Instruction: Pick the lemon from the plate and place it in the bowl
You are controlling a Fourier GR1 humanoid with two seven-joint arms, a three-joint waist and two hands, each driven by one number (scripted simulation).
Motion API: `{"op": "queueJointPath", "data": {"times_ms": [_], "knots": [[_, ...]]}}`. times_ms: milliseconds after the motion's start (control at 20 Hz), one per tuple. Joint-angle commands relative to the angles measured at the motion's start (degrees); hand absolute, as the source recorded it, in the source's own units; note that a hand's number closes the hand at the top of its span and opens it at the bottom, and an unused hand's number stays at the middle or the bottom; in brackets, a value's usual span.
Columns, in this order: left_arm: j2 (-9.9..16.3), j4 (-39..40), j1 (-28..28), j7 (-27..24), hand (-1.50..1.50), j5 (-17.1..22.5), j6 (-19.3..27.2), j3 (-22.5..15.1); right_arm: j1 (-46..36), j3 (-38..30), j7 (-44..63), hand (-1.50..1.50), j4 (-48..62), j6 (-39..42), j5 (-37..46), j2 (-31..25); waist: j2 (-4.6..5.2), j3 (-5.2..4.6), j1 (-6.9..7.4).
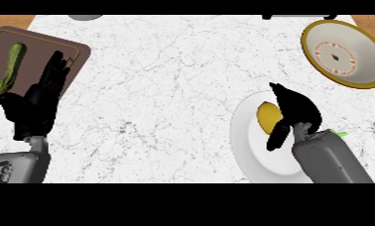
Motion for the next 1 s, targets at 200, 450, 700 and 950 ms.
{"op": "queueJointPath", "data": {"times_ms": [200,450,700,950], "knots": [[-0.3,2.11,-1.14,-1.67,0.0,0.02,-2.53,2.61,-4.71,-0.84,-11.71,1.5,14.29,-2.43,2.66,4.15,0.17,0.02,0.36],[1.05,1.5,-2.62,1.02,0.0,-0.29,-4.02,4.76,-2.8,-3.93,-16.9,1.5,15.06,-3.75,4.06,2.43,0.06,0.01,0.07],[-0.88,0.15,-2.65,1.65,0.0,-1.13,-3.77,4.26,-4.85,-6.03,-16.93,1.5,16.79,-7.47,7.29,3.67,0.03,0.01,-0.02],[-1.23,-1.41,-1.1,1.53,0.0,-1.9,-3.97,2.87,-19.29,-12.05,-6.88,1.5,27.55,-11.41,10.3,5.53,0.53,0.04,1.73]]}}
